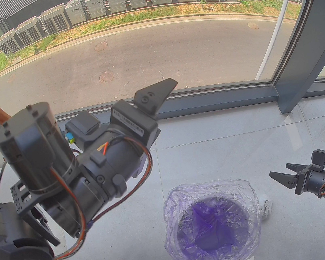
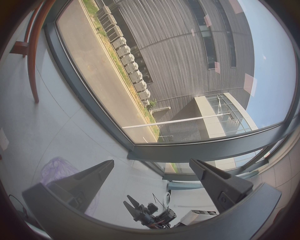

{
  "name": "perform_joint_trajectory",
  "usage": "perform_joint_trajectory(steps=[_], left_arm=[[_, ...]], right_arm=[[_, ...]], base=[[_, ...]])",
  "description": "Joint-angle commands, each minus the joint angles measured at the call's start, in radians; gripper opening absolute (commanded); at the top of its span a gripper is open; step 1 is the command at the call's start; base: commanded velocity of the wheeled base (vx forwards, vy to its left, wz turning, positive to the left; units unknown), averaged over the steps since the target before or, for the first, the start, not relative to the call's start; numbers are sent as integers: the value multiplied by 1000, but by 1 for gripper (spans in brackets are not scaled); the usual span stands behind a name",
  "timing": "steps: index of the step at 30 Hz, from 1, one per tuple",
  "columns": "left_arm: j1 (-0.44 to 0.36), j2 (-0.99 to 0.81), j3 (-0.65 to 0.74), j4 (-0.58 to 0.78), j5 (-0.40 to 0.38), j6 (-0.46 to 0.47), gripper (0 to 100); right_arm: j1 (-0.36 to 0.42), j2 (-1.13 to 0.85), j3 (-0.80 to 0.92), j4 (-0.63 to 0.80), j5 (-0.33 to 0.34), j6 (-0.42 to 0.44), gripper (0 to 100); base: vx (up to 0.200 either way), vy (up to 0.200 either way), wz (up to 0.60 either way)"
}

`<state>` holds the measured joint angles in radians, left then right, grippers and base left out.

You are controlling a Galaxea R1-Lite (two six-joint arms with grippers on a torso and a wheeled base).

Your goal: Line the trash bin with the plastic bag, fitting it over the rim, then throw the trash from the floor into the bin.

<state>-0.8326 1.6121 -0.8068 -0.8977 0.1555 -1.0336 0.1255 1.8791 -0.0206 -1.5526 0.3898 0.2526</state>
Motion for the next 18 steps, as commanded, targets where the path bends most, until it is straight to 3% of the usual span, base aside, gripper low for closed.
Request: perform_joint_trajectory(steps=[1, 2, 3, 4, 7, 18], left_arm=[[10, -14, -72, 80, -119, -40, 100], [10, -14, -72, 80, -119, -40, 100], [10, -40, -112, 157, -235, -103, 100], [10, -43, -129, 195, -272, -112, 100], [3, -29, -143, 267, -268, -85, 100], [-13, -1, -15, 332, -309, -34, 100]], right_arm=[[0, -34, 21, -3, 0, -1, 100], [0, -34, 21, -3, 0, -1, 100], [0, -28, 21, -3, 0, -1, 100], [2, -26, 21, -3, 0, -1, 100], [2, -18, 21, -3, 0, -3, 100], [2, 74, 4, -9, -3, -3, 100]], base=[[0, 0, 0], [0, 0, 0], [0, 0, 0], [0, 0, 0], [0, 0, 0], [-200, 0, 0]])
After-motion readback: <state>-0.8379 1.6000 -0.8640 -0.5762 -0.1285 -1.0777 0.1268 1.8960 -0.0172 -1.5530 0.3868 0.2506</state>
